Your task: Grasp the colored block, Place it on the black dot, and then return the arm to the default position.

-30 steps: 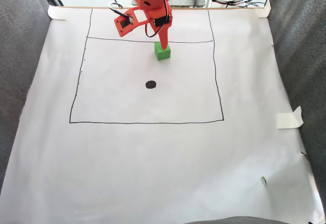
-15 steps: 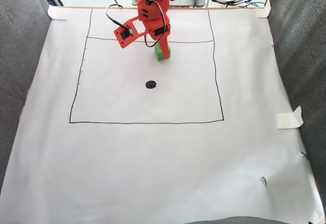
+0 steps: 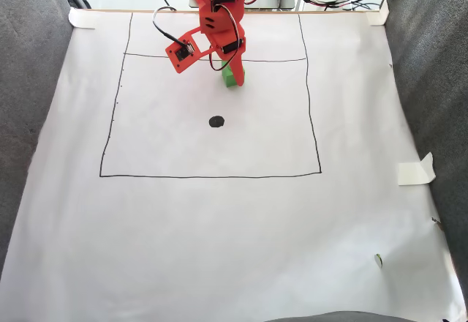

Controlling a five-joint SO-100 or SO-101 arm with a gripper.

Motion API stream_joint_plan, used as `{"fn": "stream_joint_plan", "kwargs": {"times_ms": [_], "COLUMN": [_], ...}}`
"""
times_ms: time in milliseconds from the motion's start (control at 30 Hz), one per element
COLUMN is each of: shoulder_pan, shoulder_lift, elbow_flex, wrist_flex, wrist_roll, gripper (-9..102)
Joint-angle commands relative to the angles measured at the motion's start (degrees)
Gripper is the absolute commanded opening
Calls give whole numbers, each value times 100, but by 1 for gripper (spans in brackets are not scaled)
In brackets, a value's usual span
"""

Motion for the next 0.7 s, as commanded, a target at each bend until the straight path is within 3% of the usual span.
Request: {"fn": "stream_joint_plan", "kwargs": {"times_ms": [0, 200, 500, 667], "shoulder_pan": [-62, -211, -404, -352], "shoulder_lift": [18, -26, -35, -35], "elbow_flex": [-255, -264, -264, -264], "wrist_flex": [-123, -272, -378, -633], "wrist_roll": [26, 202, 475, 615], "gripper": [40, 35, 18, 0]}}
